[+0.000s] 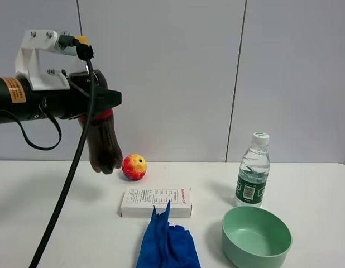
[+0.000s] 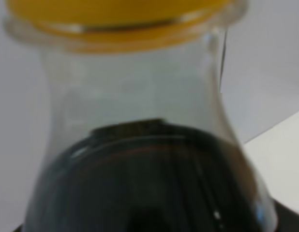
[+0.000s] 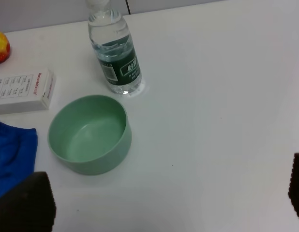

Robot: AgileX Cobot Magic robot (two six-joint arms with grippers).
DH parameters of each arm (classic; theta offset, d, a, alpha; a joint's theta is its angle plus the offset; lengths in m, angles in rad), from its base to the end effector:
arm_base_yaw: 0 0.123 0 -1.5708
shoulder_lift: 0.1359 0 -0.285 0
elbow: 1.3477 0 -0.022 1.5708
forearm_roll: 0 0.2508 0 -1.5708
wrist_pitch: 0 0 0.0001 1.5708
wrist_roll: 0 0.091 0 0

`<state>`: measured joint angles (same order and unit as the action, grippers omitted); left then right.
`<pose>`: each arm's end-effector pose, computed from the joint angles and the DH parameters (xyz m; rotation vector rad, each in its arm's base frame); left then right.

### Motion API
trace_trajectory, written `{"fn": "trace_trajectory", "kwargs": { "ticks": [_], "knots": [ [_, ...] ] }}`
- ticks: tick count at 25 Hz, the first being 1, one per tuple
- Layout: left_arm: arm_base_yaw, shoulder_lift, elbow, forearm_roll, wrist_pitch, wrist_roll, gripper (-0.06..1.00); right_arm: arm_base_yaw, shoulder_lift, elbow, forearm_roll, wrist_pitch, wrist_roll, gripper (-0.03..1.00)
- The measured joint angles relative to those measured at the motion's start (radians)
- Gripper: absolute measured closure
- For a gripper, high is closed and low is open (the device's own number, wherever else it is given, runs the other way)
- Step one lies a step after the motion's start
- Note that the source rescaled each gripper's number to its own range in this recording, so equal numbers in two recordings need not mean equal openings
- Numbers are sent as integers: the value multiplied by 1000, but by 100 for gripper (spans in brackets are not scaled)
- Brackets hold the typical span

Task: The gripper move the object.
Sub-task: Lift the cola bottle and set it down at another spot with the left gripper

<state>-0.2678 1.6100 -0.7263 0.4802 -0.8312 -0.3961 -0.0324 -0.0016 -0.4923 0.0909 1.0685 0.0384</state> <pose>0.3064 -0.1163 0.2375 0.4392 1.5593 -0.5300 -0.0045 0.0074 0.2748 0.0685 2.0555 0.1128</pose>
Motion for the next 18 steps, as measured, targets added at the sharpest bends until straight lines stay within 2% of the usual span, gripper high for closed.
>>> {"fn": "trace_trajectory", "kwargs": {
  "ticks": [4, 11, 18],
  "knots": [
    [-49, 15, -79, 23, 75, -4, 94, 0, 0, 0, 0, 0, 0, -3],
    [-132, 131, -191, 53, 101, -6, 94, 0, 0, 0, 0, 0, 0, -3],
    [-137, 219, -286, 80, 104, -8, 94, 0, 0, 0, 0, 0, 0, -3]
  ]
}}
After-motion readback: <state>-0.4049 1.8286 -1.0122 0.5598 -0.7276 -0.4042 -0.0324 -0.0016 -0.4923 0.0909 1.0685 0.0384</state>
